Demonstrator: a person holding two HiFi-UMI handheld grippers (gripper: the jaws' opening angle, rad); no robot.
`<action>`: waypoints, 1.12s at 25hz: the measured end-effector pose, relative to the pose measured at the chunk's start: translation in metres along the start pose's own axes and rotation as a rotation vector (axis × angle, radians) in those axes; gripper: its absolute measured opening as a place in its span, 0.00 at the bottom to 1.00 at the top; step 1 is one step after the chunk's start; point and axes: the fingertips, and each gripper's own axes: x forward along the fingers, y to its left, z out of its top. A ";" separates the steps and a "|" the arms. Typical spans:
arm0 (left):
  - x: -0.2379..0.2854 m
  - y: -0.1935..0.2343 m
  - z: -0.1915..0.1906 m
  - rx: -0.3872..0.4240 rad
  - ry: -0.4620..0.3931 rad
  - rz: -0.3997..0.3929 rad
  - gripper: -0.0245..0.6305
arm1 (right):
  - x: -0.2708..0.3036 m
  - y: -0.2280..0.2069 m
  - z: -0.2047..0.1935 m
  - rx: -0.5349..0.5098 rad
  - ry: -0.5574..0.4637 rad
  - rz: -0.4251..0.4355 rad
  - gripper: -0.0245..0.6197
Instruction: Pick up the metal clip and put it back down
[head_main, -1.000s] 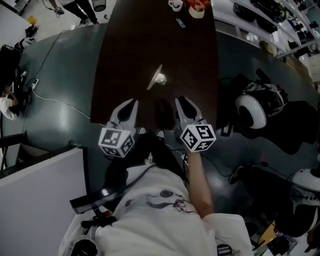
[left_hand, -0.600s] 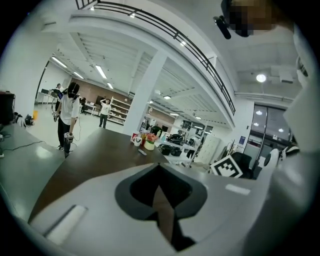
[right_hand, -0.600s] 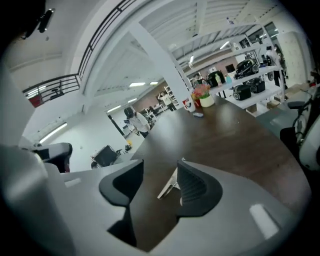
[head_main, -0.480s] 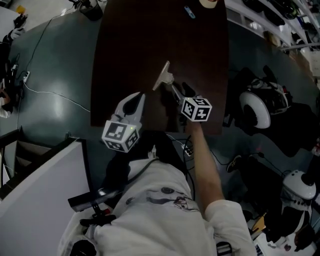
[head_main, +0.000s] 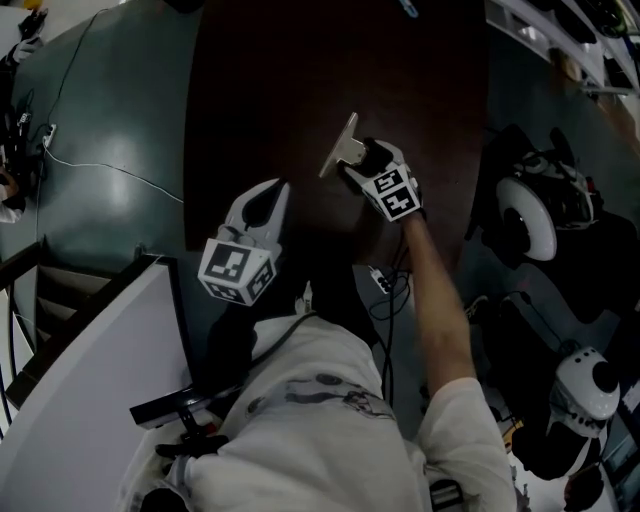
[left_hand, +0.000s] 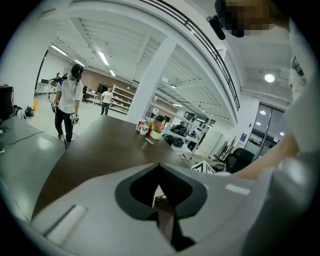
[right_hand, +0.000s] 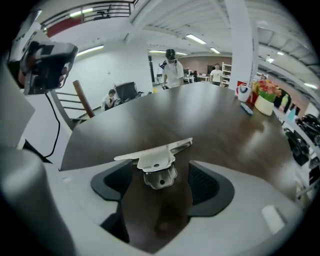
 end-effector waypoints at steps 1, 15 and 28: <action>0.000 0.001 -0.001 -0.001 0.006 0.000 0.03 | 0.004 0.000 0.000 -0.030 0.014 0.017 0.56; 0.001 0.008 -0.009 -0.008 0.038 0.001 0.03 | 0.028 0.009 -0.007 -0.170 0.111 0.098 0.54; 0.001 0.003 -0.004 0.008 0.016 -0.001 0.03 | 0.004 0.008 0.006 -0.129 0.018 -0.003 0.49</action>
